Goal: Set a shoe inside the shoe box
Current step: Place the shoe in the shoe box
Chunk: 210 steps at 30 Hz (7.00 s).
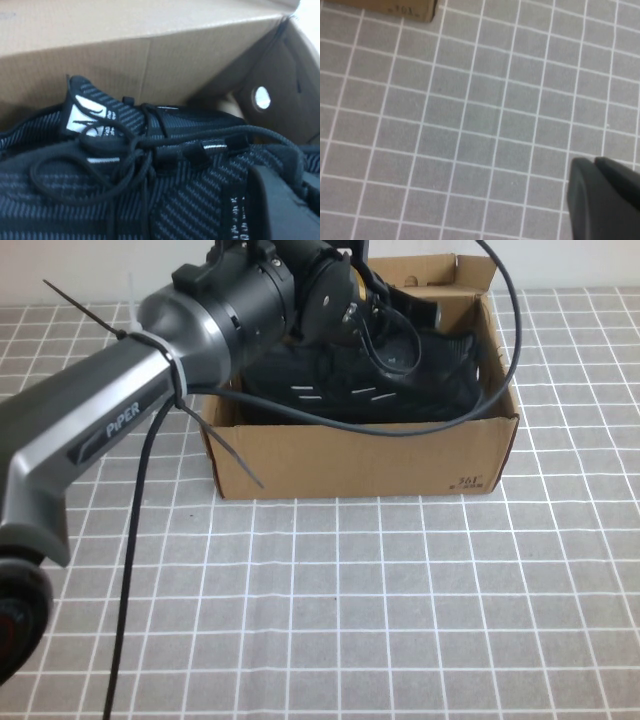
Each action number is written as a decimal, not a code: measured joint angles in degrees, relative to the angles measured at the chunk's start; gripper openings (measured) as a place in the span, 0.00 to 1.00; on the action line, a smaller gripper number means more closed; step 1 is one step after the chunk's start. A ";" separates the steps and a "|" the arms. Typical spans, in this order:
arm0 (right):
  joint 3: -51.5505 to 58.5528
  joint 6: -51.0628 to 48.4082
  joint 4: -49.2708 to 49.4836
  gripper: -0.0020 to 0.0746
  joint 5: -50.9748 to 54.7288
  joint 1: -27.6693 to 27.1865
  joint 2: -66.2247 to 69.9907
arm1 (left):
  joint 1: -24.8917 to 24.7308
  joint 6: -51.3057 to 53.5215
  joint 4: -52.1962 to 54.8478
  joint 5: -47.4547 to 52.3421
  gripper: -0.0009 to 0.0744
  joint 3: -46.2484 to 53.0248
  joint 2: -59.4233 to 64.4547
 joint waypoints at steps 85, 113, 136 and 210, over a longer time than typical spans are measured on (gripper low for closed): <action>3.34 -2.44 3.81 0.01 -1.13 0.00 0.00 | -0.26 -0.46 8.57 8.49 0.76 -0.46 -3.27; 3.34 -2.87 5.50 0.01 -3.16 0.00 0.00 | 13.85 22.72 -11.16 13.32 0.39 -0.46 -0.08; 3.34 -4.46 6.87 0.01 -3.51 0.00 0.00 | 14.87 27.67 -17.07 10.99 0.58 -0.46 5.40; 4.06 -7.43 10.73 0.01 -4.50 0.00 0.00 | 16.65 19.85 -21.30 27.68 0.31 -0.46 2.55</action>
